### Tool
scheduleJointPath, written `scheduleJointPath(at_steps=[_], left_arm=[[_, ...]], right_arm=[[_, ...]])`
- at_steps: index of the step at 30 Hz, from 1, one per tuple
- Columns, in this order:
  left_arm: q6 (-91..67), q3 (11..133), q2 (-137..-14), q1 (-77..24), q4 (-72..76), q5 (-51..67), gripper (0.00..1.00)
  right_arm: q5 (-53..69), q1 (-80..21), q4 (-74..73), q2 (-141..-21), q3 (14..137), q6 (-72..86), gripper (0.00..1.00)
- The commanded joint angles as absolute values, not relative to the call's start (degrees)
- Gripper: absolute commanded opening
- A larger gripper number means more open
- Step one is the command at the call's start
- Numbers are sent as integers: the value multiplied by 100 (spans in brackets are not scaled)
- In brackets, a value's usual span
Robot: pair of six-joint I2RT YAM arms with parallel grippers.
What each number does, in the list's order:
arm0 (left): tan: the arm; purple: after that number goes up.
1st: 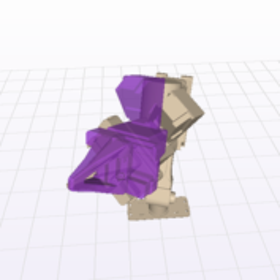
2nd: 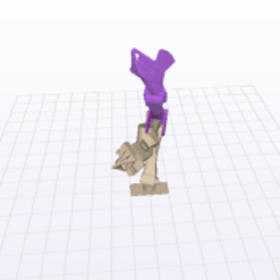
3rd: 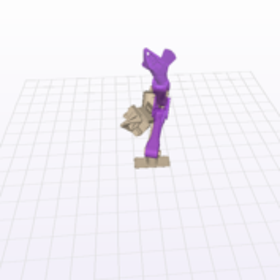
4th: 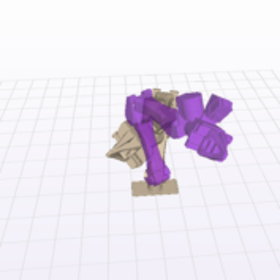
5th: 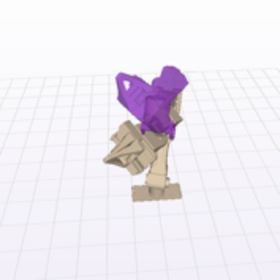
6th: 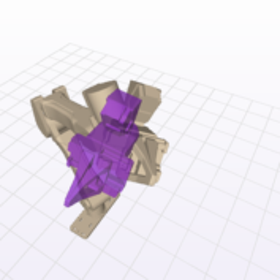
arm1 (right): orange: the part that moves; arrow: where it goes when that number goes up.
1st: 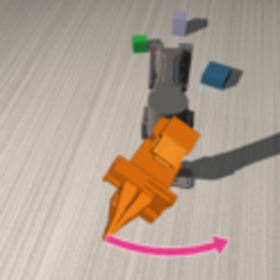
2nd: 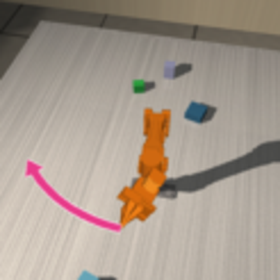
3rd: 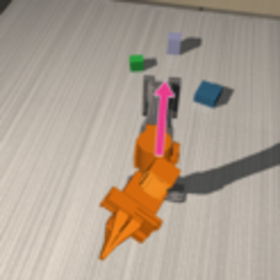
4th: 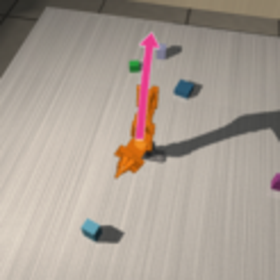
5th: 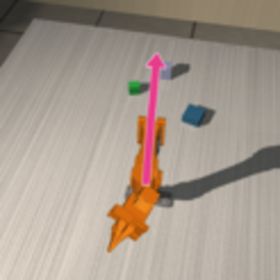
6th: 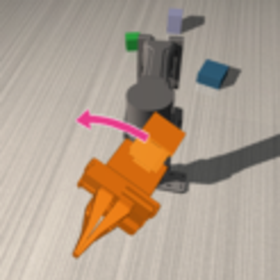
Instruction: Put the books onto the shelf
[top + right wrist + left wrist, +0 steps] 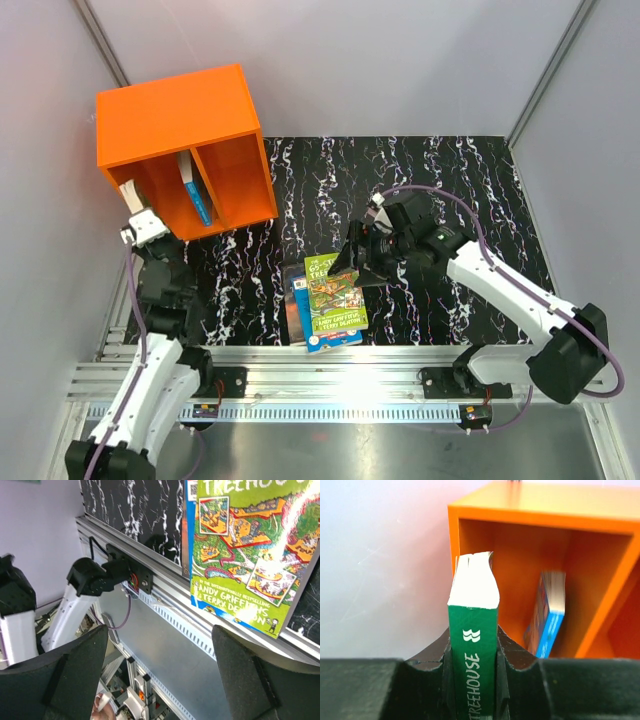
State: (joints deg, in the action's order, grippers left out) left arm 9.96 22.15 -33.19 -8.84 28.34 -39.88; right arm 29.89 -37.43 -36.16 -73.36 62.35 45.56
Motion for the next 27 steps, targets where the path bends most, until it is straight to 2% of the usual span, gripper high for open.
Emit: scheduleJointPath(at_steps=[1, 4, 14, 18, 27], left_arm=[[353, 2023, -3690, -371, 5102, -2823, 0], [-209, 1908, -4156, 252, 5674, -2199, 0], [-35, 1828, -5176, 237, 6995, -1345, 0], [535, 1995, -5659, 246, 7496, -1205, 0], [18, 2645, -7531, 764, 8384, -782, 0]], right_arm=[[3225, -3744, -3999, -7409, 6442, 4219, 91], [3252, -3744, -4087, -7479, 6416, 4166, 91], [3402, -3744, -3780, -7620, 6179, 4421, 89], [3436, -3735, -3639, -7585, 5986, 4482, 89], [3551, -3735, -3296, -7576, 5669, 4456, 89]])
